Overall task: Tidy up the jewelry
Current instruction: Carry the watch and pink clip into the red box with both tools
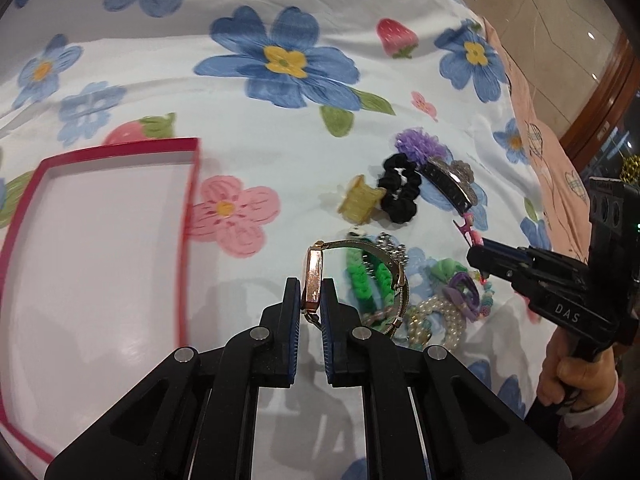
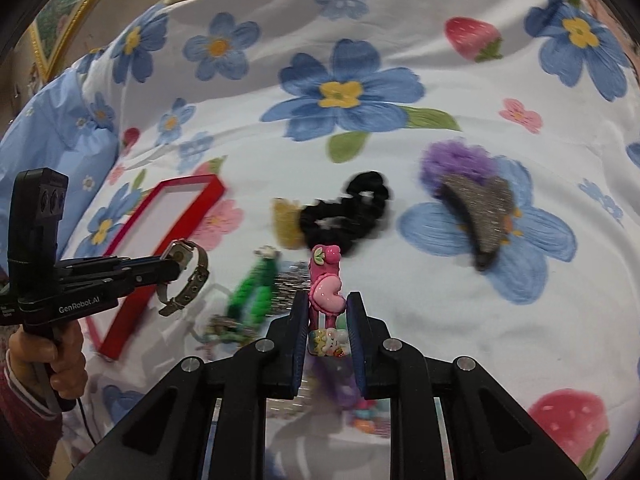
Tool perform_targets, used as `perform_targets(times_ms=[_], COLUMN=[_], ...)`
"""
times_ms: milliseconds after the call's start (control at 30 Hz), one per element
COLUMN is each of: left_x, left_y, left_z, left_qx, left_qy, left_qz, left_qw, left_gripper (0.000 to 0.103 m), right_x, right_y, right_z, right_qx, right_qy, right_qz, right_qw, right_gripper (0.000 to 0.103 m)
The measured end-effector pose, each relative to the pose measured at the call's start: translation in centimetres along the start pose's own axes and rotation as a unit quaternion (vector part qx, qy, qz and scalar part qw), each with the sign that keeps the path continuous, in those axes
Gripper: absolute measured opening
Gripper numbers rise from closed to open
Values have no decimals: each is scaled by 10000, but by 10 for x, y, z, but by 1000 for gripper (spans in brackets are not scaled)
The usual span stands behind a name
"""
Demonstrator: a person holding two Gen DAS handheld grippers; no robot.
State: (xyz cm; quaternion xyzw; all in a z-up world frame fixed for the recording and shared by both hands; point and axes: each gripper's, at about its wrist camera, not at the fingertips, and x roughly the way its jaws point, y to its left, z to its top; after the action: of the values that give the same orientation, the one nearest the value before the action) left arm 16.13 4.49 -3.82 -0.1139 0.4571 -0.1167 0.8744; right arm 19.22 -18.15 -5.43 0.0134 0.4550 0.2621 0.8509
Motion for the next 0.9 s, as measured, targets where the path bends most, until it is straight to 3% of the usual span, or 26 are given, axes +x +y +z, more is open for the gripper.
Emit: perform_targets(times_ms=[433, 900], left_x=[-44, -65], left_y=[55, 125], left_z=[-13, -13], left_qx=[-393, -757], left_qy=[-339, -483], left_qz=[403, 951], left_qw=[9978, 9914], left_gripper=[8, 8], right_x=[21, 65], right_y=[68, 148], right_z=[12, 42], right_qx=[-326, -773], right_qy=[23, 157], right_qz=[540, 1074], right_qw=[9980, 9911], right_gripper=[19, 19])
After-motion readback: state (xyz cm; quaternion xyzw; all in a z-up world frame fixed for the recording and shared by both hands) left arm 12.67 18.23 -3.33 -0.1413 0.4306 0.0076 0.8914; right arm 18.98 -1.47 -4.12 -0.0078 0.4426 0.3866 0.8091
